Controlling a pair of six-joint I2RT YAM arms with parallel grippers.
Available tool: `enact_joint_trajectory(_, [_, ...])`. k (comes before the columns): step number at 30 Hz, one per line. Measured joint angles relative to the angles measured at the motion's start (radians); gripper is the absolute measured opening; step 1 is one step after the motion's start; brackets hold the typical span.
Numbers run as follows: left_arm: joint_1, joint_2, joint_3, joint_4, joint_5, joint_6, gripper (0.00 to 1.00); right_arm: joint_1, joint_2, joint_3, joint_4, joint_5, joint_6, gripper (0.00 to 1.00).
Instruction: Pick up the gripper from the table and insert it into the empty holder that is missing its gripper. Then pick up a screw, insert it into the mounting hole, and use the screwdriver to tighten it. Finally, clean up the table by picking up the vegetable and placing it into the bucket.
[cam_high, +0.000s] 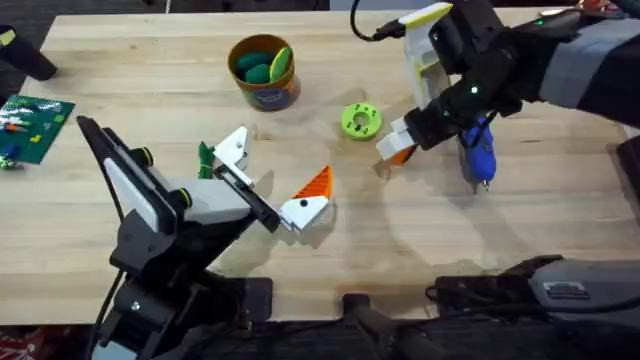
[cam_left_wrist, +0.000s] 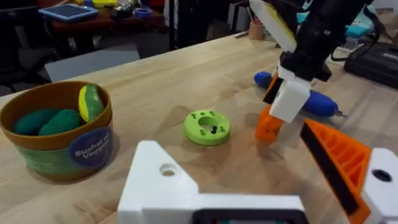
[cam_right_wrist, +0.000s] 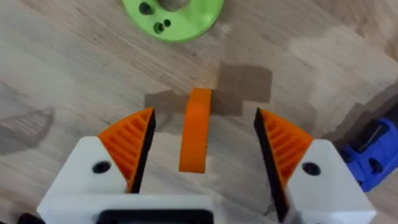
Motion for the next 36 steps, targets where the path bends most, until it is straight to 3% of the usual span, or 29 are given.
enact_joint_trajectory(16, [0.0,0.0,0.0,0.0,0.0,0.0,0.984,0.001,0.0,0.0,-0.048,0.004,-0.05,0.905])
enact_joint_trajectory(17, [0.0,0.0,0.0,0.0,0.0,0.0,0.984,0.001,0.0,0.0,-0.046,0.004,-0.056,0.82])
enact_joint_trajectory(20, [0.0,0.0,0.0,0.0,0.0,0.0,0.983,0.001,0.0,0.0,-0.042,0.004,-0.057,0.397])
enact_joint_trajectory(21, [0.0,0.0,0.0,0.0,0.0,0.0,0.984,0.001,0.0,0.0,-0.041,0.004,-0.057,0.242])
enact_joint_trajectory(22, [0.0,0.0,0.0,0.0,0.0,0.0,0.984,0.0,0.0,0.0,-0.034,0.006,-0.059,0.021])
enact_joint_trajectory(30, [0.0,0.0,0.0,0.0,0.0,0.0,0.984,0.0,0.0,0.002,-0.045,-0.017,-0.059,0.021])
enact_joint_trajectory(36, [0.0,0.0,0.0,0.0,0.0,0.0,0.983,0.0,-0.036,0.04,-0.096,-0.186,-0.025,0.021])
